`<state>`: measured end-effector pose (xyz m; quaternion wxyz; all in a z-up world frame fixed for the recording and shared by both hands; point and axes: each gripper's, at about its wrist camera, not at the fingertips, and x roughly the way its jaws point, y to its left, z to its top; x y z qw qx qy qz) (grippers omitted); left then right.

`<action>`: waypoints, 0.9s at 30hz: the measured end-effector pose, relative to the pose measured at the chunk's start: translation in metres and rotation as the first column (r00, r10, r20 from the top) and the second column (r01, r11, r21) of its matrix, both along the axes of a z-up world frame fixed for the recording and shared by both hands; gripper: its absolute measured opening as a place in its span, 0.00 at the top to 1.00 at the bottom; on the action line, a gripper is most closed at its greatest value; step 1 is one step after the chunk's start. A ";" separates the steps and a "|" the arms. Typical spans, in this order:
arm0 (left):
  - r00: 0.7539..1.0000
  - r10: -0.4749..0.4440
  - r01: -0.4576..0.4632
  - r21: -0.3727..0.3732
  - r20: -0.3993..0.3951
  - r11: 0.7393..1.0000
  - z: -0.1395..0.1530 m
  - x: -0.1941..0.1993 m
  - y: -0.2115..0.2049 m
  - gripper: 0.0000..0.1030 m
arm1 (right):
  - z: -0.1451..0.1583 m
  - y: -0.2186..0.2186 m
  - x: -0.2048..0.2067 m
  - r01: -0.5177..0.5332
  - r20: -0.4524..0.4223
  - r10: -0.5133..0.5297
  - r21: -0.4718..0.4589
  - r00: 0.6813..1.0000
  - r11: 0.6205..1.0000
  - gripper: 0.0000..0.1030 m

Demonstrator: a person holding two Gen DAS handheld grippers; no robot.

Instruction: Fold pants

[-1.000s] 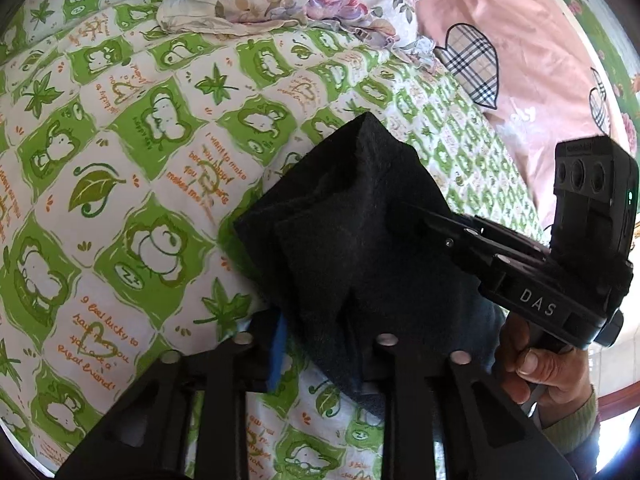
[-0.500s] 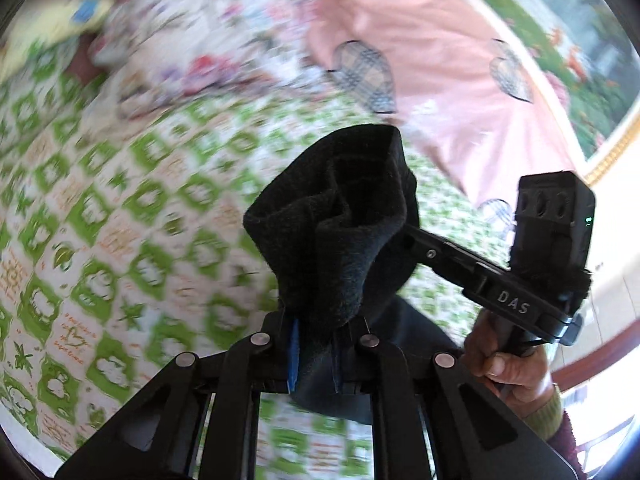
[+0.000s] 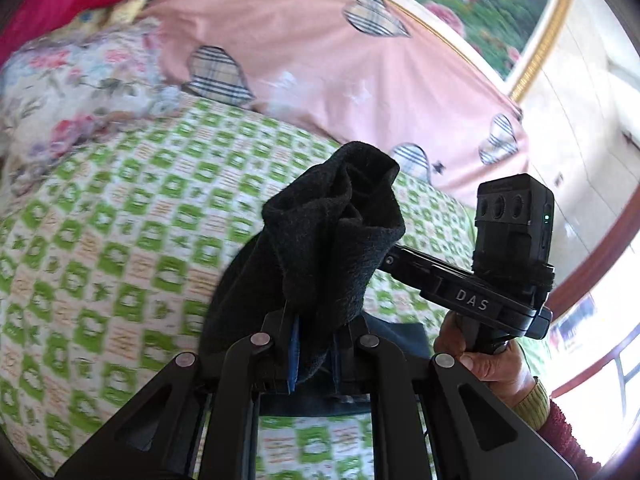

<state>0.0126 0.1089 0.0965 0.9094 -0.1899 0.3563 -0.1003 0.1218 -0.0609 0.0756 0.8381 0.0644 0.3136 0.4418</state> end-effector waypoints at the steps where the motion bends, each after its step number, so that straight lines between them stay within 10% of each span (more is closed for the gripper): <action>1: 1.000 -0.016 0.016 0.003 -0.005 1.000 -0.002 0.001 -0.008 0.89 | -0.003 -0.011 -0.003 0.019 -0.005 -0.019 0.007 1.000 1.000 0.82; 27: 0.951 -0.284 0.301 0.152 -0.126 0.941 -0.093 0.029 -0.159 0.88 | -0.081 -0.157 -0.036 0.326 -0.152 -0.312 0.076 0.938 0.942 0.81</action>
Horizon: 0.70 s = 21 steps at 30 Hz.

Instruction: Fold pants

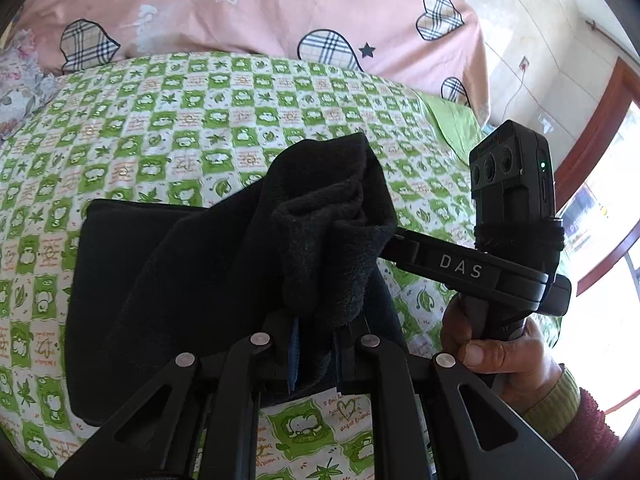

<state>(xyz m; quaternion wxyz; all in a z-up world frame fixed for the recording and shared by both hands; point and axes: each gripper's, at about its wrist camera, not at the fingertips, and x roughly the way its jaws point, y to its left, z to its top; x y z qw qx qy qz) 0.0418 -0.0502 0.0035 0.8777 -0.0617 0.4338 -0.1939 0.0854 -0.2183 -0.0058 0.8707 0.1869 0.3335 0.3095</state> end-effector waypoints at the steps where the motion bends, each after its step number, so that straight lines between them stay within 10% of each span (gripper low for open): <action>1: 1.000 -0.010 0.010 -0.001 -0.005 1.000 -0.003 0.000 -0.002 0.87 | -0.001 -0.004 -0.002 0.020 -0.004 -0.020 -0.004 1.000 1.000 0.81; 9: 0.998 -0.057 0.057 0.006 -0.024 0.998 -0.016 -0.003 -0.014 0.76 | -0.005 -0.024 -0.028 0.186 -0.042 -0.188 -0.061 0.981 0.981 0.80; 13: 0.997 -0.077 0.076 -0.020 -0.031 0.997 -0.013 -0.007 -0.013 0.61 | -0.003 -0.042 -0.046 0.307 -0.080 -0.309 -0.034 0.948 0.951 0.34; 21: 0.995 -0.093 0.091 -0.075 -0.024 0.993 -0.001 -0.025 -0.003 0.46 | 0.021 -0.046 -0.079 0.402 -0.033 -0.401 0.024 0.916 0.916 0.28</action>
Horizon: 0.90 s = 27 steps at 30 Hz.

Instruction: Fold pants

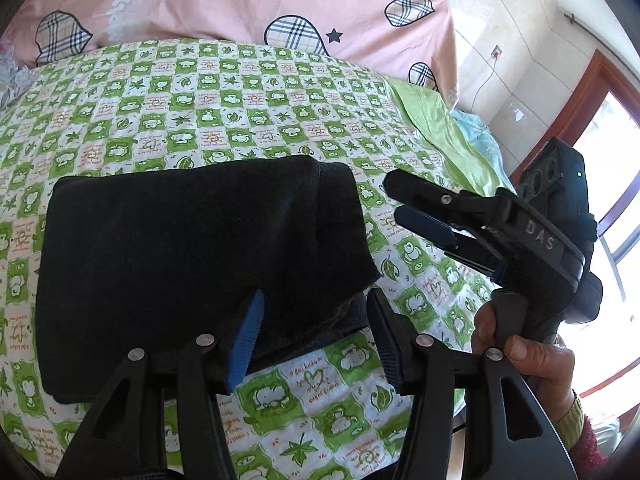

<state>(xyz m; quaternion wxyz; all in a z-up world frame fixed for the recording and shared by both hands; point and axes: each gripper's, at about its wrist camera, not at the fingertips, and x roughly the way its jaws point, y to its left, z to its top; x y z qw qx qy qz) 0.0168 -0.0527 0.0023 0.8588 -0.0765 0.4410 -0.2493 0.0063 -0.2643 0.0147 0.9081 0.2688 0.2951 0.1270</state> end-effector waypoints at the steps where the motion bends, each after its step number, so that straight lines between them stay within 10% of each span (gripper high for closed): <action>1: 1.000 0.003 -0.003 -0.012 0.001 1.000 0.002 -0.002 0.004 0.46 | 0.004 0.003 -0.004 0.011 0.007 -0.011 -0.007 1.000 1.000 0.25; 27: 0.932 0.356 -0.362 -0.093 -0.075 0.928 0.005 0.011 0.149 0.33 | 0.023 0.079 0.012 0.124 -0.026 -0.132 -0.210 0.991 0.970 0.14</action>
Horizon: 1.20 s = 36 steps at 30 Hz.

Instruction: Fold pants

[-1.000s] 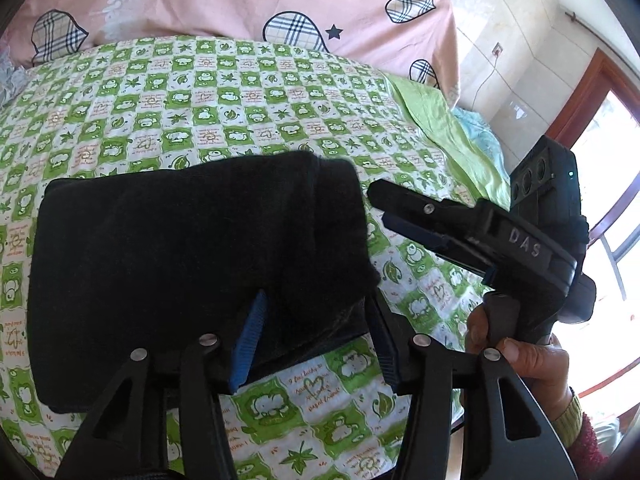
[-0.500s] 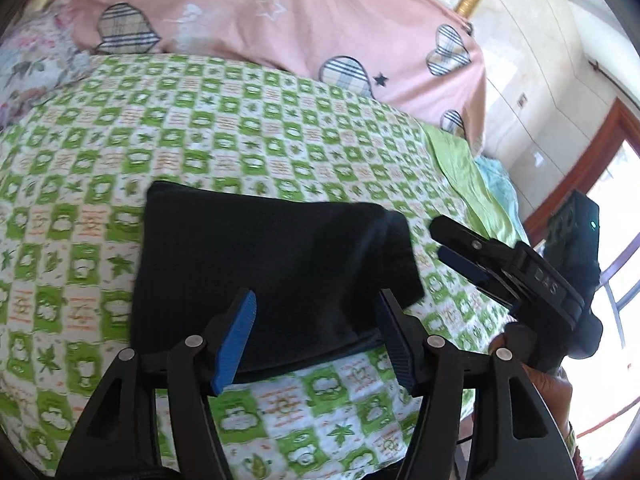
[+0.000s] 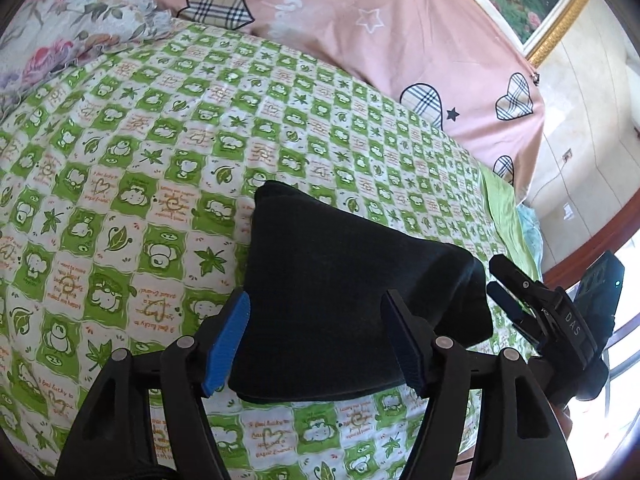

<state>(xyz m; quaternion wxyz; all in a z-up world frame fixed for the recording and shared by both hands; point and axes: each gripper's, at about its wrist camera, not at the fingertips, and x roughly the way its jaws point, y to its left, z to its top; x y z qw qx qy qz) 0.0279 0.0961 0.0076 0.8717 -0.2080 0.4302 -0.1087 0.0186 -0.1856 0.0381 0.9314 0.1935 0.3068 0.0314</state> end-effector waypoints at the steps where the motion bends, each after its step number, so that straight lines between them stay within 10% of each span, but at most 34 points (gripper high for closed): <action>1: 1.000 0.002 -0.002 -0.002 -0.004 1.000 -0.001 0.001 0.001 0.33 | -0.004 -0.002 0.002 0.005 -0.012 -0.005 0.010 1.000 1.000 0.14; 17: 0.996 -0.010 0.010 0.002 -0.086 1.000 -0.030 0.028 -0.004 0.30 | -0.057 -0.020 0.007 -0.003 -0.113 0.016 0.120 0.993 0.993 0.15; 36: 0.987 -0.050 0.044 -0.042 -0.151 0.998 -0.060 0.052 -0.007 0.30 | -0.077 -0.039 0.003 -0.074 -0.106 0.103 0.246 0.989 0.966 0.44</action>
